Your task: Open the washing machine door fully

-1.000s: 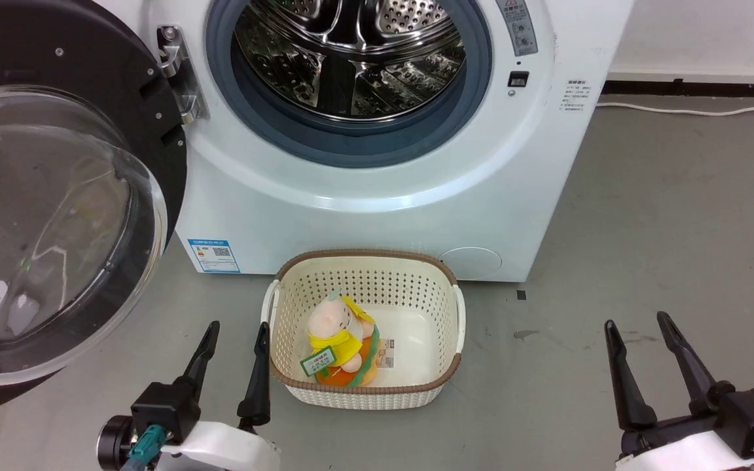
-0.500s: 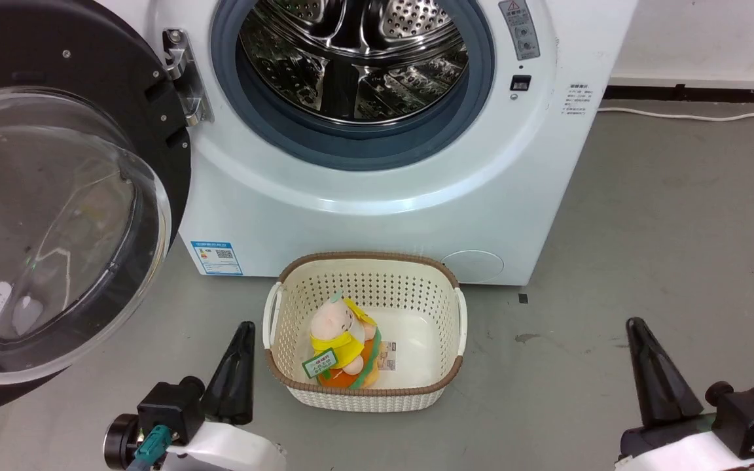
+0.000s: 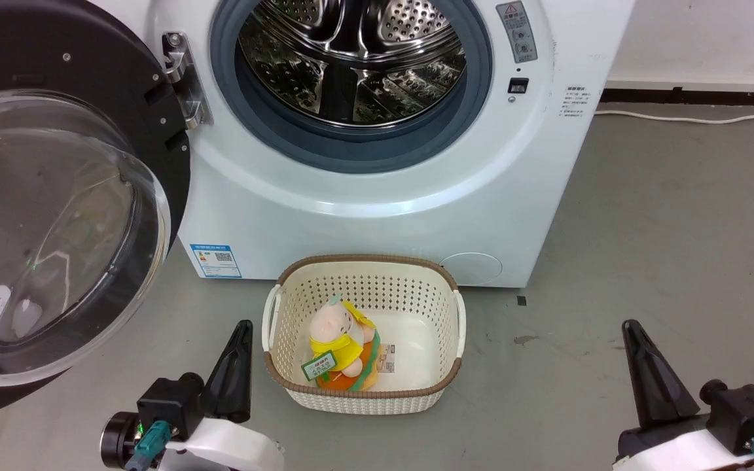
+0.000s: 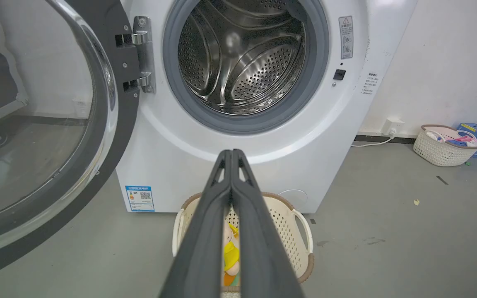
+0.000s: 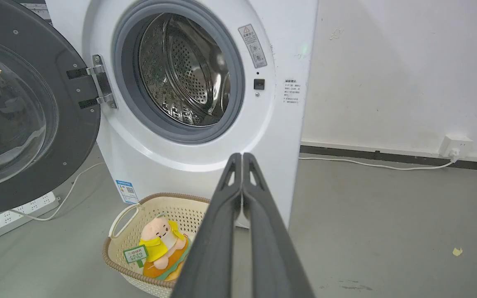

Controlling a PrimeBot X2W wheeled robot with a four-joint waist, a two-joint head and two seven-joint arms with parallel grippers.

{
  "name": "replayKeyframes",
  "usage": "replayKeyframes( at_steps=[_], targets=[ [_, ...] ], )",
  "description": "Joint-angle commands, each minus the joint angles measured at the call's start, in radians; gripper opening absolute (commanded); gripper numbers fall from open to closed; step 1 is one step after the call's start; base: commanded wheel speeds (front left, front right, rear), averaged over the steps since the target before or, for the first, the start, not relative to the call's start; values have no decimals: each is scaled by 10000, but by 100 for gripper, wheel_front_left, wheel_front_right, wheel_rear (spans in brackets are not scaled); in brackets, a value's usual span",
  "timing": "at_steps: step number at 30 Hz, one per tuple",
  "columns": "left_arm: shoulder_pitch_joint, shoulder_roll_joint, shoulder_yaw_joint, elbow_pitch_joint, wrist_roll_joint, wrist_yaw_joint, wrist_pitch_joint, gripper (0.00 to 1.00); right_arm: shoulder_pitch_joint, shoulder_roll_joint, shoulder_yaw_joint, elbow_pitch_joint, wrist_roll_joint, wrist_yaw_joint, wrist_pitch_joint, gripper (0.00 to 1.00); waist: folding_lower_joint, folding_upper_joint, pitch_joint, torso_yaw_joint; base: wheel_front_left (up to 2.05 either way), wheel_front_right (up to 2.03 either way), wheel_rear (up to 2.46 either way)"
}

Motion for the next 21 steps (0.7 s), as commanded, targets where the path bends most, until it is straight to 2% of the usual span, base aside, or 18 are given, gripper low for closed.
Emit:
replayKeyframes(
  at_steps=[1,21],
  targets=[
    [67,2,44,-88,95,60,67,0,-41,7,13,-27,-69,1,66,0,-1,0,-7,-4,0,0,0],
    [143,2,157,-351,358,192,455,0,-88,16,72,-72,-203,2,456,0,-1,0,-90,-45,0,0,0]
  ],
)
